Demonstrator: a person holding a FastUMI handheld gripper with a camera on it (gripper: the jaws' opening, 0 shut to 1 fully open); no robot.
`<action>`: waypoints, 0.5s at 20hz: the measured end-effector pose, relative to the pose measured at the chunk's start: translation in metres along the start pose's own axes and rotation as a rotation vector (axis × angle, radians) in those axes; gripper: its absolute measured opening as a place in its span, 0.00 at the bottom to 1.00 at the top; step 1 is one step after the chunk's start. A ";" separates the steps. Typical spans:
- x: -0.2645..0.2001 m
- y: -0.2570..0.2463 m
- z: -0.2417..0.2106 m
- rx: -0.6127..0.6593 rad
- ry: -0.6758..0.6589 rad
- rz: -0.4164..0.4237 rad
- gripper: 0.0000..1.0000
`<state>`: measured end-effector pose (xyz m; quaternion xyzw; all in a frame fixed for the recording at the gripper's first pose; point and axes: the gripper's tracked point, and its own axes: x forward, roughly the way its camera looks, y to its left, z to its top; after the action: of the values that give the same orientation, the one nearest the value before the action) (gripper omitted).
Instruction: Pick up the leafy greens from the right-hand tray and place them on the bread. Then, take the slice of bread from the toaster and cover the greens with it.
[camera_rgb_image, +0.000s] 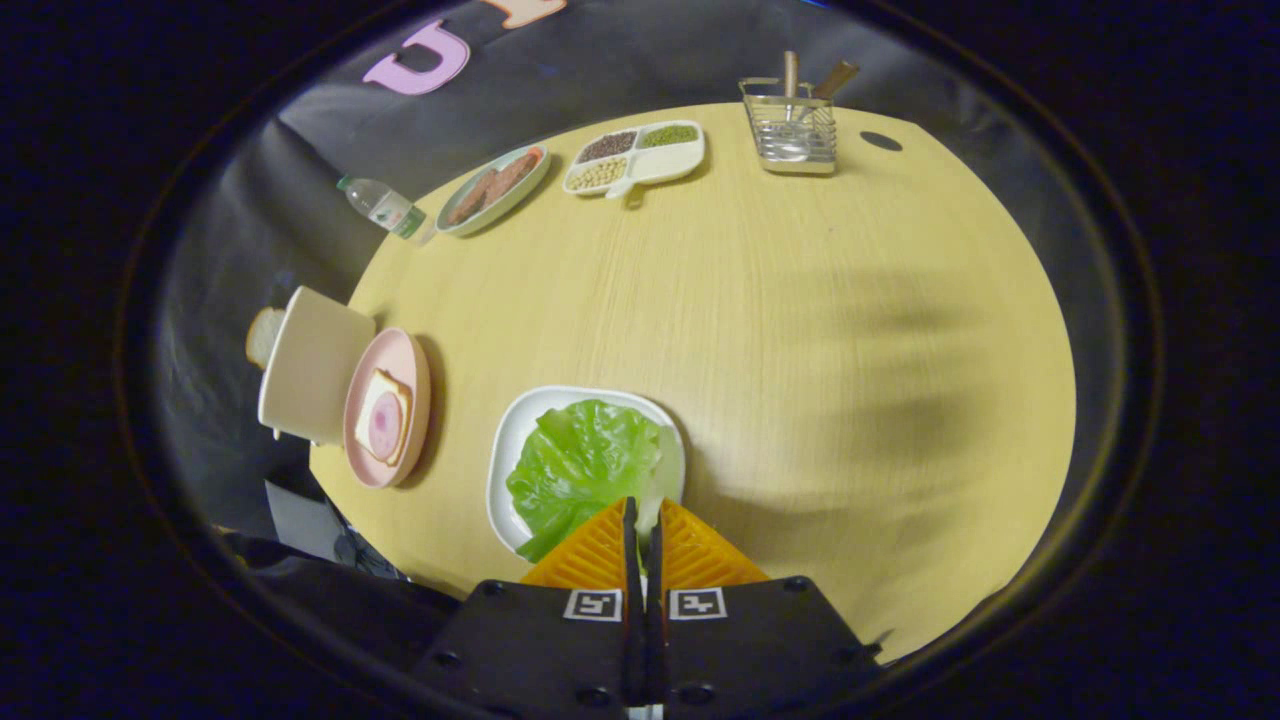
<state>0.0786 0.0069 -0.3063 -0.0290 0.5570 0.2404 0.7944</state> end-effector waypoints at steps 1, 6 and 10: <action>-0.005 0.004 0.003 0.020 -0.006 0.010 0.03; -0.033 0.036 0.009 0.111 -0.025 0.069 0.04; -0.053 0.078 0.015 0.118 -0.036 0.118 0.03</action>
<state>0.0455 0.0623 -0.2359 0.0551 0.5568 0.2542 0.7889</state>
